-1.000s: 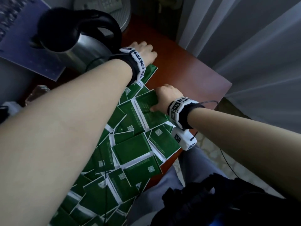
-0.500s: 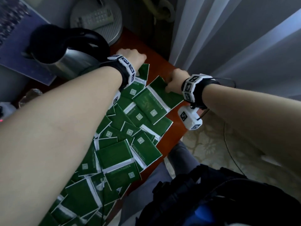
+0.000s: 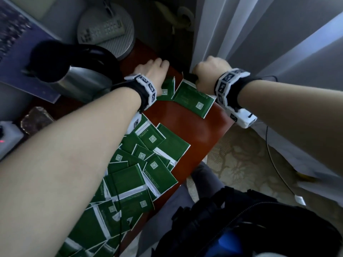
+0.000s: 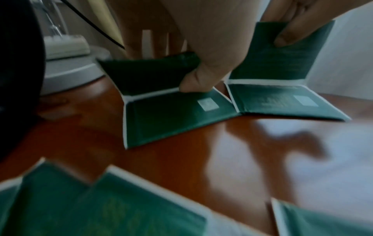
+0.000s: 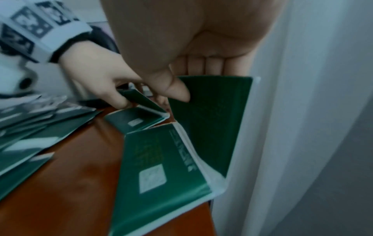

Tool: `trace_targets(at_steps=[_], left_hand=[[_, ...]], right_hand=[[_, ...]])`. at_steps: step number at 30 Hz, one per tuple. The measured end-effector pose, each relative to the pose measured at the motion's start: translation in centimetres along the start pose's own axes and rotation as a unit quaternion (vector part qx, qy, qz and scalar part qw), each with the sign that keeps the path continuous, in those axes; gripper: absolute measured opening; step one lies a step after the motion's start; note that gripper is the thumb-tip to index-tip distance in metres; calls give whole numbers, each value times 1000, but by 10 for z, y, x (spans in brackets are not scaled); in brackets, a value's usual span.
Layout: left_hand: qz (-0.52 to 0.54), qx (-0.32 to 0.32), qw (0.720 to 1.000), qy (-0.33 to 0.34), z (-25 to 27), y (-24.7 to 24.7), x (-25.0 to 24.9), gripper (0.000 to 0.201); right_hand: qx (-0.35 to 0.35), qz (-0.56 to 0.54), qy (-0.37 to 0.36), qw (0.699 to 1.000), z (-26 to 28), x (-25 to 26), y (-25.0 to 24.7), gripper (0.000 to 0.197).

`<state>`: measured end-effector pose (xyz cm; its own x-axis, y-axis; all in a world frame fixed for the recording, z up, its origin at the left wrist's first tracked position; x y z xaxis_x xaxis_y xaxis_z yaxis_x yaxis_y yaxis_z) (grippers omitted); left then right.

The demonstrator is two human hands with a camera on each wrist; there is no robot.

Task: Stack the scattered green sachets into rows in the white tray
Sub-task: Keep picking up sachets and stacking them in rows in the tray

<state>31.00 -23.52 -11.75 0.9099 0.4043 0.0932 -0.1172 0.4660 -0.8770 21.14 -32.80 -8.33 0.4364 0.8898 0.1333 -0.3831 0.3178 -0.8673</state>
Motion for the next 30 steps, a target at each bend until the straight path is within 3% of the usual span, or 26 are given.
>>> trace_targets(at_steps=[4, 8, 10, 17, 25, 30], left_hand=[[-2, 30, 1000, -4, 23, 46, -10, 107], [-21, 42, 999, -10, 33, 71, -17, 118], [-30, 39, 999, -15, 33, 74, -19, 115], [-60, 19, 998, -31, 29, 72, -26, 100], [-67, -17, 997, -22, 26, 69, -26, 88], [-71, -6, 997, -10, 25, 66, -26, 86]], right_hand=[[23, 46, -49, 998, 20, 28, 27, 30], [48, 30, -2, 998, 28, 32, 89, 99], [58, 33, 15, 998, 31, 35, 112, 113], [1, 19, 45, 999, 24, 44, 117, 96], [-77, 1, 33, 996, 19, 43, 105, 51], [-58, 2, 32, 998, 17, 40, 102, 51]])
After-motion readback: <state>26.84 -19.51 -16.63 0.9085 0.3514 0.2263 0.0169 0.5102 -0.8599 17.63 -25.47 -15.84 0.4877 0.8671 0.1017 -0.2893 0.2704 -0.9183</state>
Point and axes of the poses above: each hand's wrist, its own z-axis away from the middle knuckle, its own y-axis out of the palm, x = y × z, the point moved 9 cm from there along -z, towards the middle knuckle, and after that the axes turned 3 degrees about -z, right-handed, at the moved point
